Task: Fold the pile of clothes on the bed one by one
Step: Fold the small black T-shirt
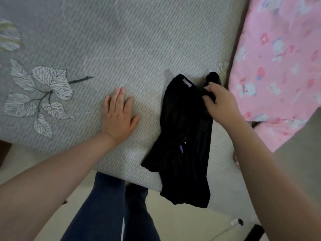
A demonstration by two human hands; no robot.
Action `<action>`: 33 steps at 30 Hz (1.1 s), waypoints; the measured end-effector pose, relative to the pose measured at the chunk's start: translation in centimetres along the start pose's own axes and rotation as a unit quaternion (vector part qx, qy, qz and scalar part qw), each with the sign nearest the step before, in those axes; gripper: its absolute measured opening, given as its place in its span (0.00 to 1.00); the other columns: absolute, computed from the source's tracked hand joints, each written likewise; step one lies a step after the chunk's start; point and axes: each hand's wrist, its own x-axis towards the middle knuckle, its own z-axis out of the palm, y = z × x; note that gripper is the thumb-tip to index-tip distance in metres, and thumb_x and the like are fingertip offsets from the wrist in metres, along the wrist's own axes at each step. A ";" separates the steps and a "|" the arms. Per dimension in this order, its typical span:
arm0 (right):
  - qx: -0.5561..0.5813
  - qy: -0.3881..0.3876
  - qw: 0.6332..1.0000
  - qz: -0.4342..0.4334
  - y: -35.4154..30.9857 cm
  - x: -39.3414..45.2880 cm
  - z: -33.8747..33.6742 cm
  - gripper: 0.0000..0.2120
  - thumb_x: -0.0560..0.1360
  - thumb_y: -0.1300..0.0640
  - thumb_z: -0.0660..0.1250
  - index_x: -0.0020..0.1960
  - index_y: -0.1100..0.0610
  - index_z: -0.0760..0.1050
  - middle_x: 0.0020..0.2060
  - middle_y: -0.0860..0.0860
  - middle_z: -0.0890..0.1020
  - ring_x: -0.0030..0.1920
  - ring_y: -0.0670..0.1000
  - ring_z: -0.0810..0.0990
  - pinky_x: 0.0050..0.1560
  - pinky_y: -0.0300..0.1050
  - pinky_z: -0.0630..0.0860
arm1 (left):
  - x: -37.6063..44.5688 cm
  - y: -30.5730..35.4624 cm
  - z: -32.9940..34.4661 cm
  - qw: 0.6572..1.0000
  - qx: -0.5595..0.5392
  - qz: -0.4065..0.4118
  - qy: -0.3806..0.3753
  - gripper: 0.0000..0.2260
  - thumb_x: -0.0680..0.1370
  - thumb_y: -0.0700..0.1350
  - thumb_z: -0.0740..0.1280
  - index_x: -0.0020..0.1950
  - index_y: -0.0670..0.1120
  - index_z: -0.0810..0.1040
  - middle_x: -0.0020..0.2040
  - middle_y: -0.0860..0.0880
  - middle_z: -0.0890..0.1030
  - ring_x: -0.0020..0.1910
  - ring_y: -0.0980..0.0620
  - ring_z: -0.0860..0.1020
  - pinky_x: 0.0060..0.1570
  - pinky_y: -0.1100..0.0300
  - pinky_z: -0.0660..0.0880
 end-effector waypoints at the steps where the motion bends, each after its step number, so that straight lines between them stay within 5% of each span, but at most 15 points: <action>1: 0.033 0.015 0.999 0.004 0.2 -1.4 -0.6 0.11 0.74 0.67 0.63 0.55 0.67 0.75 0.48 0.60 0.80 0.49 0.57 0.76 0.47 0.41 0.65 | 0.3 1.1 -0.2 0.998 -0.061 -0.011 -0.007 0.27 0.73 0.53 0.57 0.58 0.31 0.74 0.61 0.30 0.72 0.61 0.30 0.71 0.60 0.36 0.64; 5: 0.081 0.038 0.996 0.003 2.1 -6.5 -2.5 0.08 0.73 0.68 0.64 0.52 0.67 0.76 0.39 0.51 0.74 0.40 0.50 0.72 0.37 0.33 0.60 | 2.3 8.7 -0.9 0.949 -0.287 0.044 -0.124 0.32 0.72 0.59 0.66 0.67 0.38 0.68 0.63 0.40 0.74 0.62 0.41 0.72 0.61 0.52 0.67; 9: 0.122 0.047 0.990 0.048 4.9 -10.7 -3.3 0.08 0.73 0.69 0.65 0.52 0.67 0.77 0.39 0.51 0.75 0.39 0.49 0.73 0.38 0.27 0.63 | 2.4 15.4 0.3 0.959 -0.235 0.093 -0.127 0.27 0.72 0.55 0.68 0.66 0.42 0.71 0.63 0.43 0.75 0.62 0.44 0.72 0.61 0.53 0.68; 13: 0.159 0.053 0.981 0.095 8.7 -14.2 -3.2 0.07 0.75 0.68 0.63 0.52 0.65 0.76 0.38 0.52 0.76 0.38 0.50 0.73 0.35 0.28 0.65 | 1.3 17.9 1.2 0.970 -0.203 0.106 -0.085 0.13 0.76 0.39 0.61 0.58 0.37 0.77 0.57 0.41 0.78 0.56 0.42 0.75 0.55 0.53 0.70; 16: 0.159 0.067 0.980 0.094 11.2 -15.8 -2.5 0.08 0.76 0.68 0.60 0.52 0.66 0.75 0.40 0.55 0.76 0.40 0.51 0.72 0.35 0.38 0.61 | 0.4 18.0 0.1 0.940 -0.319 0.085 -0.090 0.13 0.77 0.34 0.58 0.61 0.35 0.75 0.58 0.41 0.78 0.58 0.45 0.75 0.58 0.61 0.66; 19: 0.167 0.115 0.974 0.102 13.5 -17.5 -1.9 0.10 0.77 0.67 0.57 0.55 0.67 0.73 0.42 0.54 0.74 0.41 0.51 0.70 0.36 0.37 0.59 | -0.2 17.9 -1.9 0.895 -0.434 0.035 -0.096 0.14 0.79 0.34 0.55 0.61 0.43 0.75 0.54 0.52 0.77 0.51 0.64 0.74 0.53 0.77 0.66; 22: 0.192 0.125 0.969 0.096 15.3 -18.8 -2.2 0.11 0.78 0.64 0.59 0.59 0.64 0.71 0.41 0.51 0.73 0.40 0.51 0.70 0.35 0.37 0.58 | -0.2 18.2 -3.9 0.862 -0.498 -0.082 -0.055 0.13 0.80 0.37 0.55 0.50 0.50 0.77 0.45 0.53 0.78 0.42 0.66 0.76 0.47 0.73 0.71; 24: 0.213 0.085 0.971 0.073 16.0 -19.3 -3.1 0.16 0.75 0.60 0.65 0.61 0.61 0.70 0.42 0.49 0.73 0.41 0.51 0.71 0.35 0.34 0.60 | 0.2 19.1 -5.1 0.873 -0.473 -0.116 -0.013 0.13 0.78 0.36 0.54 0.41 0.46 0.75 0.39 0.49 0.75 0.37 0.57 0.74 0.41 0.62 0.71; 27: 0.163 -0.002 0.987 0.012 16.8 -19.6 -4.8 0.23 0.70 0.60 0.71 0.62 0.61 0.70 0.50 0.52 0.76 0.50 0.50 0.73 0.42 0.31 0.61 | 0.6 21.2 -7.8 0.898 -0.419 -0.124 0.044 0.14 0.77 0.36 0.53 0.36 0.50 0.68 0.34 0.53 0.69 0.33 0.59 0.67 0.35 0.64 0.65; 30: 0.061 -0.027 0.997 -0.032 17.4 -19.4 -7.3 0.10 0.69 0.69 0.64 0.50 0.67 0.76 0.46 0.62 0.78 0.49 0.59 0.75 0.40 0.43 0.61 | 0.3 22.5 -11.5 0.940 -0.338 -0.036 0.019 0.05 0.78 0.43 0.61 0.43 0.48 0.69 0.37 0.55 0.71 0.36 0.61 0.69 0.39 0.67 0.66; 33: 0.046 -0.010 0.998 -0.030 18.2 -19.7 -10.7 0.06 0.71 0.69 0.61 0.44 0.69 0.76 0.43 0.63 0.76 0.46 0.59 0.75 0.40 0.45 0.61 | -0.3 23.0 -15.9 0.973 -0.222 0.064 -0.008 0.08 0.75 0.44 0.67 0.52 0.46 0.73 0.42 0.53 0.75 0.40 0.57 0.73 0.39 0.72 0.64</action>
